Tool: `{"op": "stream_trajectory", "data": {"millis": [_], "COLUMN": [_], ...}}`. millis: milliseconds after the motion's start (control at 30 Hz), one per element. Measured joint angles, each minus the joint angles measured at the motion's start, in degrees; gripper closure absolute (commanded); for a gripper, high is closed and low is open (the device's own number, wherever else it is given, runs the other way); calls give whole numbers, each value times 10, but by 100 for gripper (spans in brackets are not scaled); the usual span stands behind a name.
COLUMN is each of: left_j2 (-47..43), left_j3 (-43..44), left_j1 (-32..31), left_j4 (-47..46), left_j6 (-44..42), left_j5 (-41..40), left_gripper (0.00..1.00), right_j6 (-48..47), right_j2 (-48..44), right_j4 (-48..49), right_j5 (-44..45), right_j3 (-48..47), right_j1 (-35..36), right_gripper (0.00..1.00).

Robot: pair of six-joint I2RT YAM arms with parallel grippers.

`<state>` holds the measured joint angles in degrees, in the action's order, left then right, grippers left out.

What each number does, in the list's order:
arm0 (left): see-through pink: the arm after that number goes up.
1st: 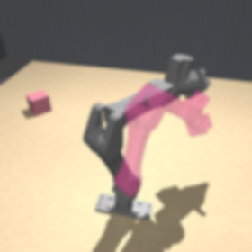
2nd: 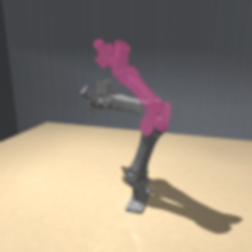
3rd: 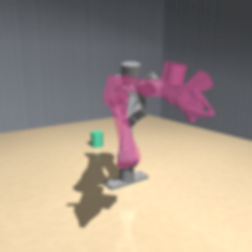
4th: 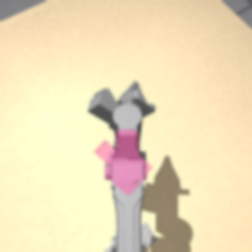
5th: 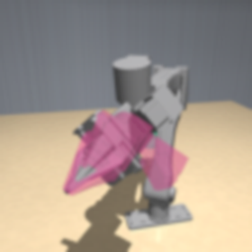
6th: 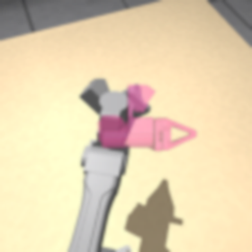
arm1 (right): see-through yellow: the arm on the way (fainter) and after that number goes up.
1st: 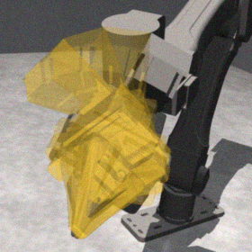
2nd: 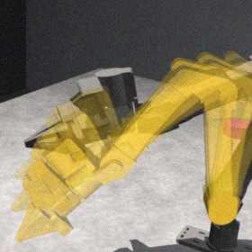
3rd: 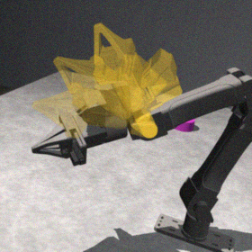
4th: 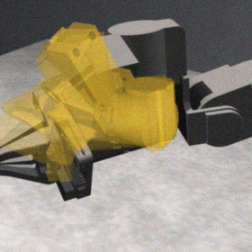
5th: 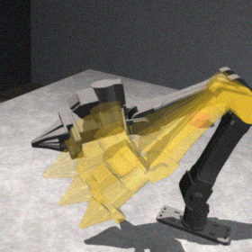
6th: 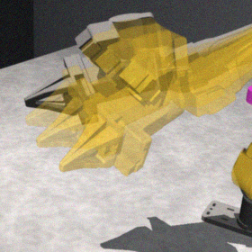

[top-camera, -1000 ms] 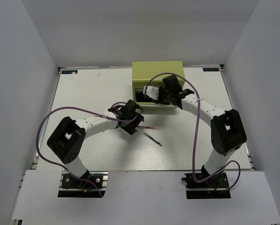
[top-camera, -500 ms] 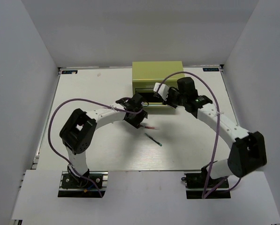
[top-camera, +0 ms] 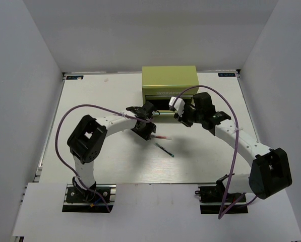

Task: Sort the stationery into containers
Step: Pick up the pen from the center of the board.

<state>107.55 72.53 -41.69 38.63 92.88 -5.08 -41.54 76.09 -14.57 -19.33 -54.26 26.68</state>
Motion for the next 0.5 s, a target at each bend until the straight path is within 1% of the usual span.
{"op": "stream_trajectory", "data": {"millis": [133,200,233,333,367,400,467,500], "left_j2": [26,45,56,87,96,103,104,105], "left_j3": [18,40,56,106,119,128,133,133], "left_j1": [0,0,0,0,0,0,0,0], "left_j4": [19,38,50,86,97,106,118,125], "left_j6": [0,0,0,0,0,1,0,0], "left_j5": [0,-1,0,-3,-3,-2,-3,-3], "left_gripper": [52,55,55,61,61,65,69,72], "right_j6": [11,14,16,22,23,24,26,27], "right_j2": [-14,-21,-25,-37,-40,-43,-48,-49], "right_j4": [1,3,2,3,2,2,2,2], "right_j5": [-5,-6,-6,-6,-6,-6,-6,-6], "right_j3": [10,16,19,33,37,40,46,47], "right_j1": [0,0,0,-1,-3,-4,-5,-7], "right_gripper": [68,68,68,68,68,68,68,68]}}
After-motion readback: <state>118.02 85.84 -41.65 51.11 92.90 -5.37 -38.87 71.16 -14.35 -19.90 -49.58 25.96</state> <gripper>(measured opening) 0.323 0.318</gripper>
